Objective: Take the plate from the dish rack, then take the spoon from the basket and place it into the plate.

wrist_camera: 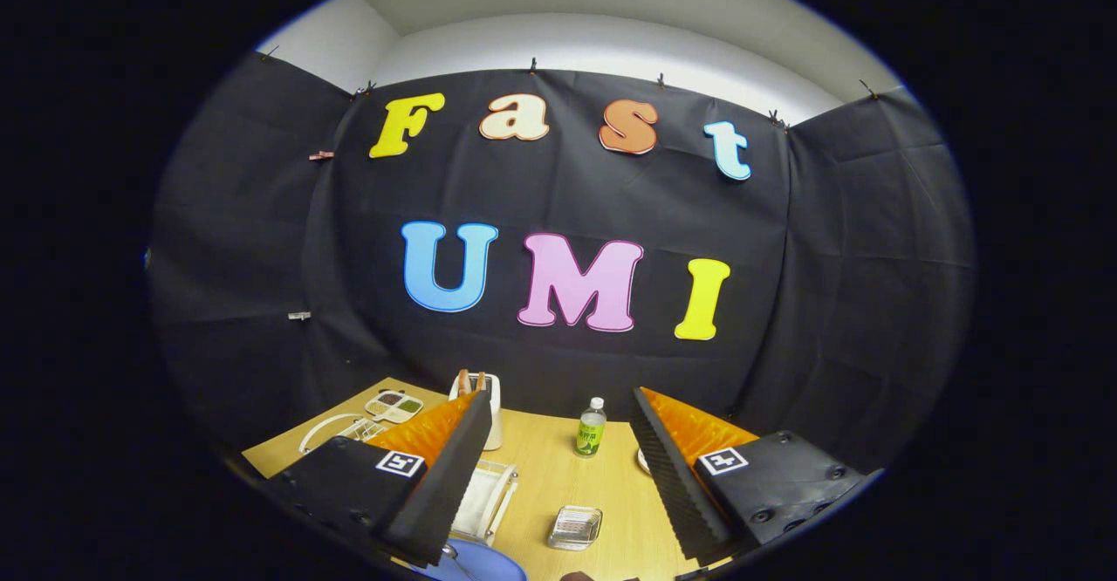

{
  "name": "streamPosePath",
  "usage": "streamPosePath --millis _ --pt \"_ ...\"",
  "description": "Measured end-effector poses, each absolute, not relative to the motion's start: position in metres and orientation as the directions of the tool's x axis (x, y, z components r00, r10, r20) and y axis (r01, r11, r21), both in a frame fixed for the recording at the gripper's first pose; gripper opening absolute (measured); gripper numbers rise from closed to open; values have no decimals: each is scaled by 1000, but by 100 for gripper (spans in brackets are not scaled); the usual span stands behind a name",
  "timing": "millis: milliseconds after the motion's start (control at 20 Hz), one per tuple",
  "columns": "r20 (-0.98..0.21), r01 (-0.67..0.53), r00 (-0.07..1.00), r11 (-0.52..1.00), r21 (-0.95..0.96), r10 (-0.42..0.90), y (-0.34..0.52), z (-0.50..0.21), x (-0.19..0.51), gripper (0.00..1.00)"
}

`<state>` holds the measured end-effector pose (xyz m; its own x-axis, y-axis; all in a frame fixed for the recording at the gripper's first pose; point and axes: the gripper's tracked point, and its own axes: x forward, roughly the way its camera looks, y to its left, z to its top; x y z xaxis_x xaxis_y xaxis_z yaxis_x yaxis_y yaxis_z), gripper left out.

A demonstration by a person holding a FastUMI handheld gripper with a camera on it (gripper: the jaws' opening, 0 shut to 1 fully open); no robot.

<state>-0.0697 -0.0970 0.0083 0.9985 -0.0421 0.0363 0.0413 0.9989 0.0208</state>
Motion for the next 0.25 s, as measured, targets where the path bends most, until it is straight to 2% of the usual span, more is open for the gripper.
streamPosePath --millis 250 --pt "30 42 999 999 13 -43 -97 5 -69 98"
